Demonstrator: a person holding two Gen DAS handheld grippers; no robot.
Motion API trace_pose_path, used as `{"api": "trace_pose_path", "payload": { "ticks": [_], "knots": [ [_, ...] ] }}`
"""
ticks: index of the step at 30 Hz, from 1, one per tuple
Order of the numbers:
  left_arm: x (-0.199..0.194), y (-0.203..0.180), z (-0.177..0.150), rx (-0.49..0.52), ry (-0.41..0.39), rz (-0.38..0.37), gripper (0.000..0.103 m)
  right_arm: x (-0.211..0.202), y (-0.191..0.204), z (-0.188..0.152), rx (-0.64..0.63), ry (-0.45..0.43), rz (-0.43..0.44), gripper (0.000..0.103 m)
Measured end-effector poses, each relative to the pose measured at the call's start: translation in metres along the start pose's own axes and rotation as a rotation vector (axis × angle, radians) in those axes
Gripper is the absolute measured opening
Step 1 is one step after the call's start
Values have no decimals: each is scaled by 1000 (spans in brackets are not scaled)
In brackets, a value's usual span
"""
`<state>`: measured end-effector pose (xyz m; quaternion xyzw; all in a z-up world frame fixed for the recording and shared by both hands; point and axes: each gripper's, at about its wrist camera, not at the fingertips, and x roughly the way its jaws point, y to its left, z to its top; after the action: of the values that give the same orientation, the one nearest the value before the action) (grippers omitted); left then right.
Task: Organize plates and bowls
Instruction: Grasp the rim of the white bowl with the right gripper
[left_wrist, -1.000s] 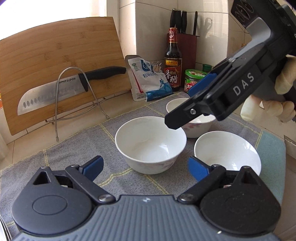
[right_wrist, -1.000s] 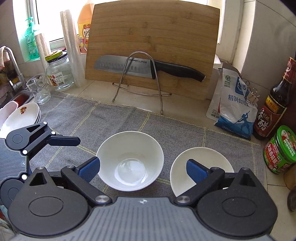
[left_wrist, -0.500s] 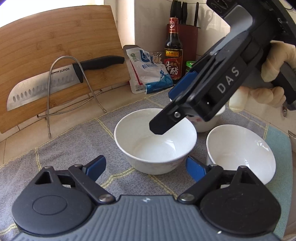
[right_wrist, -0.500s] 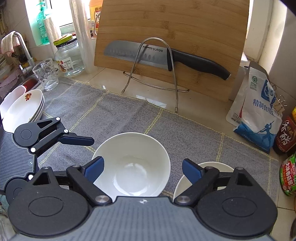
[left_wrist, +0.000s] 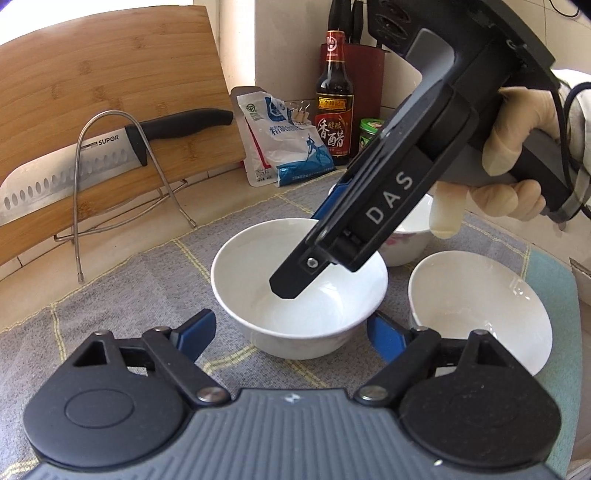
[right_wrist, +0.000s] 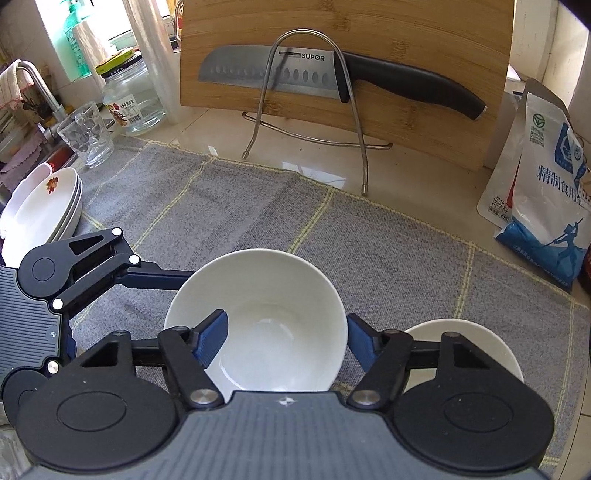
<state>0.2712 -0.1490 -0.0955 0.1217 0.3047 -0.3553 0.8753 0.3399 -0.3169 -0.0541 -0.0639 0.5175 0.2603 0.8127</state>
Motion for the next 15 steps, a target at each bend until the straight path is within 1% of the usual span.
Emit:
{"api": "trace_pose_path", "payload": {
  "ticks": [7, 15],
  "knots": [
    [2, -1, 1, 9, -1, -20, 84, -1, -2, -1, 16, 1, 5, 72],
    [-1, 0, 0, 2, 2, -13, 84, -4, 2, 1, 14, -9, 6, 72]
  ]
}}
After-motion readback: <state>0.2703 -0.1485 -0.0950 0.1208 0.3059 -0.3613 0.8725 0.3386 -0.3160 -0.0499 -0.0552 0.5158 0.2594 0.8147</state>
